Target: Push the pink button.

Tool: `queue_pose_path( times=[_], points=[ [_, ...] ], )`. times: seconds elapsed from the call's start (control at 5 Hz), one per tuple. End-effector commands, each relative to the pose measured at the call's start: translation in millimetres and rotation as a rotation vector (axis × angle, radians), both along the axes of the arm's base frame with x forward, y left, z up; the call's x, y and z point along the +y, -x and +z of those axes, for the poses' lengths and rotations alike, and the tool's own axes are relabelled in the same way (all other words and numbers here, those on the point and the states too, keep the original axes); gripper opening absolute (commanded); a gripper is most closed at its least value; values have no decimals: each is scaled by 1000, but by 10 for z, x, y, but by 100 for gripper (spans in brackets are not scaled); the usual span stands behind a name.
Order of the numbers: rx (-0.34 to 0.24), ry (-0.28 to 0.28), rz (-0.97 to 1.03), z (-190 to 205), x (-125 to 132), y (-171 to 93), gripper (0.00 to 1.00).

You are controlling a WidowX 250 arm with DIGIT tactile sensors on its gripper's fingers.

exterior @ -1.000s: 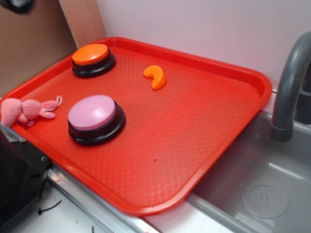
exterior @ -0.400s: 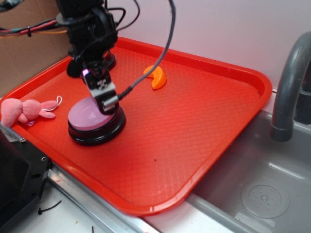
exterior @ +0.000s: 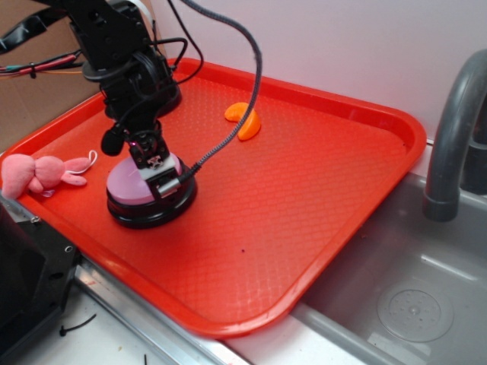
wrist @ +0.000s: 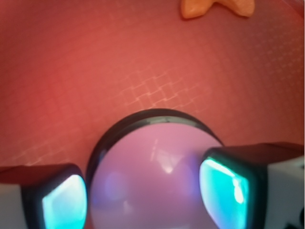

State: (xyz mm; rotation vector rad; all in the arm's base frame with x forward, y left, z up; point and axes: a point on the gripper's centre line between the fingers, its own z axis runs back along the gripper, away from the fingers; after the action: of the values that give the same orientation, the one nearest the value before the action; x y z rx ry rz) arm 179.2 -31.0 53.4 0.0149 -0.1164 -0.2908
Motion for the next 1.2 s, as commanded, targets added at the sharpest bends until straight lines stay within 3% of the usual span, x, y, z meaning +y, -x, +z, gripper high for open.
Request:
queue_pose_path(
  times=[0.0,0.4,0.8,1.0],
  points=[
    [40,11,-10,-61,29,-54,100],
    [128,34,15,147,93,-146,100],
    [93,-18,63,393,75,-143,100],
    [84,-18,71,476,77,-122,100]
  ],
)
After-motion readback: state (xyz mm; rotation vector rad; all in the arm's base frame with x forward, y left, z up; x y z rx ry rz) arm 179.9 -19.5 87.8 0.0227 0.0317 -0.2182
